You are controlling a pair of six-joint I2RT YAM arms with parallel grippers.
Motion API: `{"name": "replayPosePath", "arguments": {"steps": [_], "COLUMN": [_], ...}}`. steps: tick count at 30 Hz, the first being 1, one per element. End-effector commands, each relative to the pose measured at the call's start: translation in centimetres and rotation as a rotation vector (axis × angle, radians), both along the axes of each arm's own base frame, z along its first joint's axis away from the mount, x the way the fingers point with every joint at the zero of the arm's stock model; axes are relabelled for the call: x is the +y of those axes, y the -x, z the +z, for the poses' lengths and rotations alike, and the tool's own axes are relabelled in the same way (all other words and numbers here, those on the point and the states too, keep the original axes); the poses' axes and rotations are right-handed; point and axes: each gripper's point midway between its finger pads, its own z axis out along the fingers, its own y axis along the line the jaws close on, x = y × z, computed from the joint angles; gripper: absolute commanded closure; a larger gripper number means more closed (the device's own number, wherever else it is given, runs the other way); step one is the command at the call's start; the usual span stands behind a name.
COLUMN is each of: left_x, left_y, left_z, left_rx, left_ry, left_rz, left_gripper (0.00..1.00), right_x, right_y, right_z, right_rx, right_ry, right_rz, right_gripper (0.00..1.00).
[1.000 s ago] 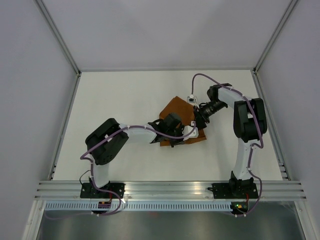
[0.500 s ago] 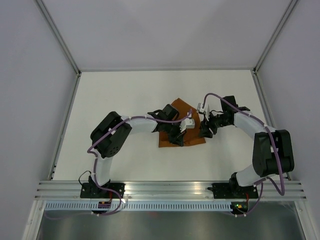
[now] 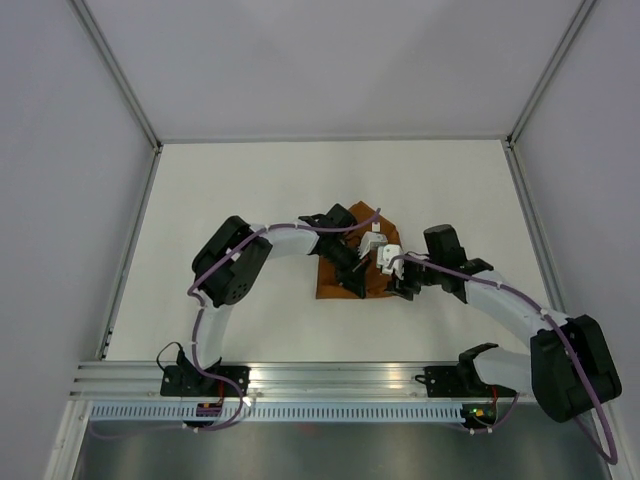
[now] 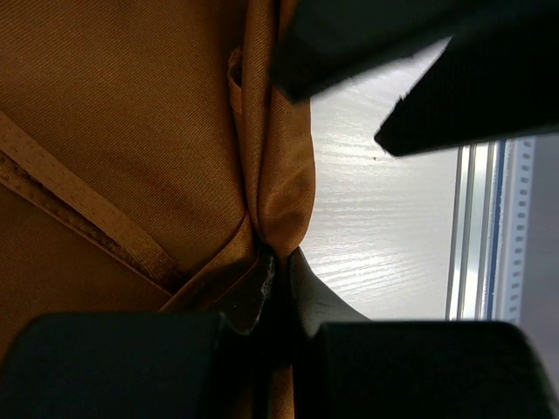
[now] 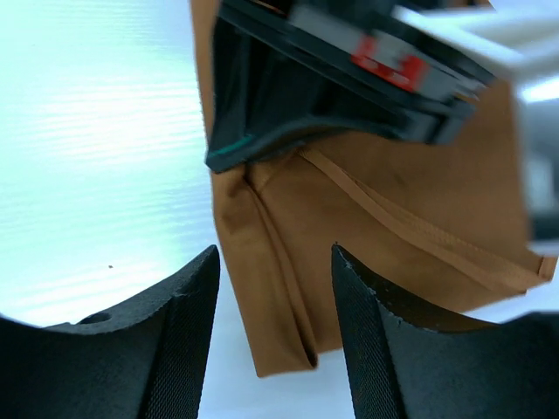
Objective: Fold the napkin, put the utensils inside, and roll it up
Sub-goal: Roll the napkin with the utensil
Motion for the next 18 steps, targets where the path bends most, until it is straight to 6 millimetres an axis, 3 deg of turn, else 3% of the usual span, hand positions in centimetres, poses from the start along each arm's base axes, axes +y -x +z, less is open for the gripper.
{"name": "replayPosePath", "arguments": {"steps": [1,18], "left_x": [0.8,0.5], "left_y": [0.9,0.2], "left_z": [-1.0,-1.2], "left_rx": [0.111,0.176], "left_ry": [-0.057,-0.057], "left_rz": [0.015,0.028], "left_gripper": [0.98,0.98], "right_x": [1.4,3.2], "right_y": [-0.8,1.4], "right_z": [0.9,-4.0], "right_rx": [-0.175,-0.227], "right_ry": [0.018,0.208], "right_rz": [0.048,0.178], "right_gripper": [0.39,0.41]}}
